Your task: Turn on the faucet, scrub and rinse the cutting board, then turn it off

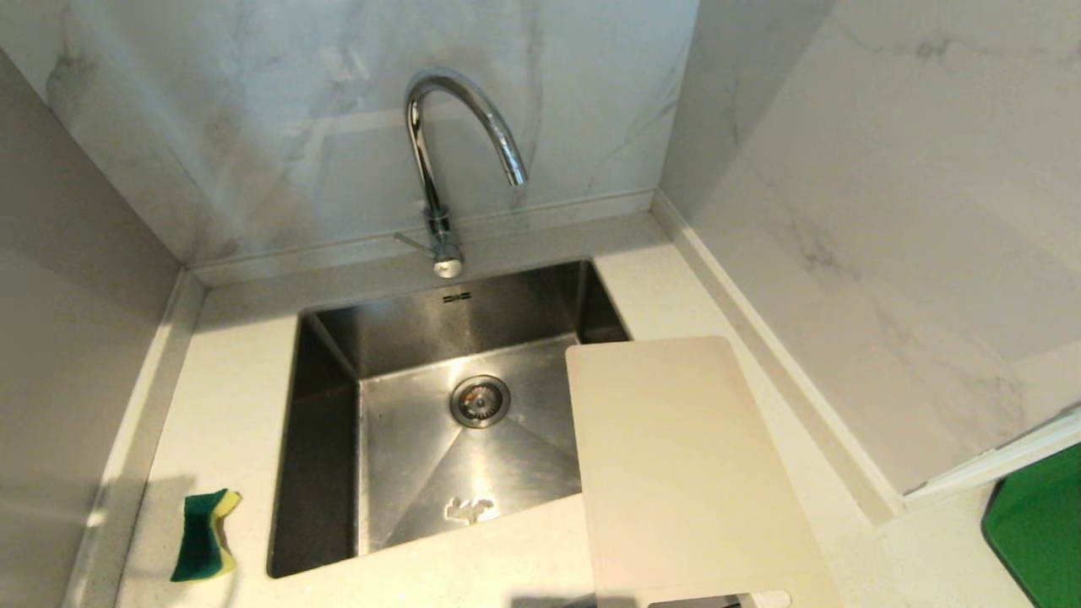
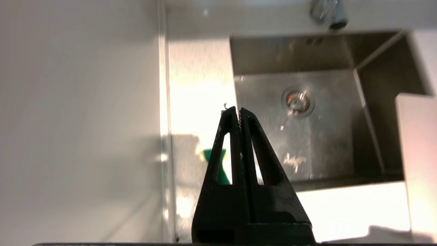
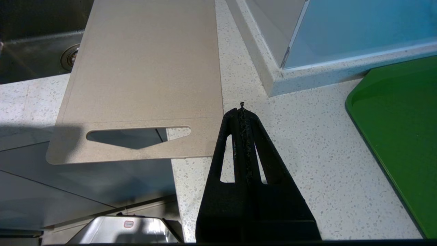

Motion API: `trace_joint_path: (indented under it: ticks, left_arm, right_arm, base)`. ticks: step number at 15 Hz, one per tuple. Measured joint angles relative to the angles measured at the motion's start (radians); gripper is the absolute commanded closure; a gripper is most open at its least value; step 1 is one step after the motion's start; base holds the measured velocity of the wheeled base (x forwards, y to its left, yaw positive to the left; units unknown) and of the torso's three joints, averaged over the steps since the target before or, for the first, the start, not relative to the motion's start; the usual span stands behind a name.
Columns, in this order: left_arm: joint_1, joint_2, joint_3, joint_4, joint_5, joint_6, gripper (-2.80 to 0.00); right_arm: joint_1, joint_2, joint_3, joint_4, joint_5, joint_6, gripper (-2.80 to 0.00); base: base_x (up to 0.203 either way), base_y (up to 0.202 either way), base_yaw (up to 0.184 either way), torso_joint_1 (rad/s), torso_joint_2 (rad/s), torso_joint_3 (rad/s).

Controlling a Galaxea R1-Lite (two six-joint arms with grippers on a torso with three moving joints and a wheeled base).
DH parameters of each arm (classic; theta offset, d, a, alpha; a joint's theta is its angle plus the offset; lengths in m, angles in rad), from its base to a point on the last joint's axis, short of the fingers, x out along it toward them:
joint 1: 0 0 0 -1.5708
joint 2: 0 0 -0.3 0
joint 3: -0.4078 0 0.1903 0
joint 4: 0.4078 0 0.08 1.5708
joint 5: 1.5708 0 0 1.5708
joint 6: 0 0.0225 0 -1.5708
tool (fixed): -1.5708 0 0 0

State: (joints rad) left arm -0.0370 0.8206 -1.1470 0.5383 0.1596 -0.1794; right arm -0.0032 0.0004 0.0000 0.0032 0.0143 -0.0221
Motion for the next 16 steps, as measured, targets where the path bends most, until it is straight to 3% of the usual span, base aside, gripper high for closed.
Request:
trace_joint_path:
  ticks: [9,14,16]
  left_arm:
    - [0.0,-0.096,0.214,-0.021,0.001,-0.026,0.0]
    - [0.0,-0.15,0.366,-0.224,0.004,-0.026,0.0]
    - [0.0,-0.161,0.401,-0.246,0.002,-0.025,0.0]
  right_arm:
    - [0.0,0.0,0.0,0.0,-0.001,0.0,0.0]
    - [0.0,0.0,0.0,0.0,0.001,-0.001,0.0]
    - [0.0,0.0,0.0,0.0,0.0,-0.001,0.0]
  base:
    - [0.0,0.0,0.0,0.0,0.0,0.0]
    - [0.0,0.0,0.0,0.0,0.0,0.0]
    - [0.0,0.0,0.0,0.0,0.0,0.0]
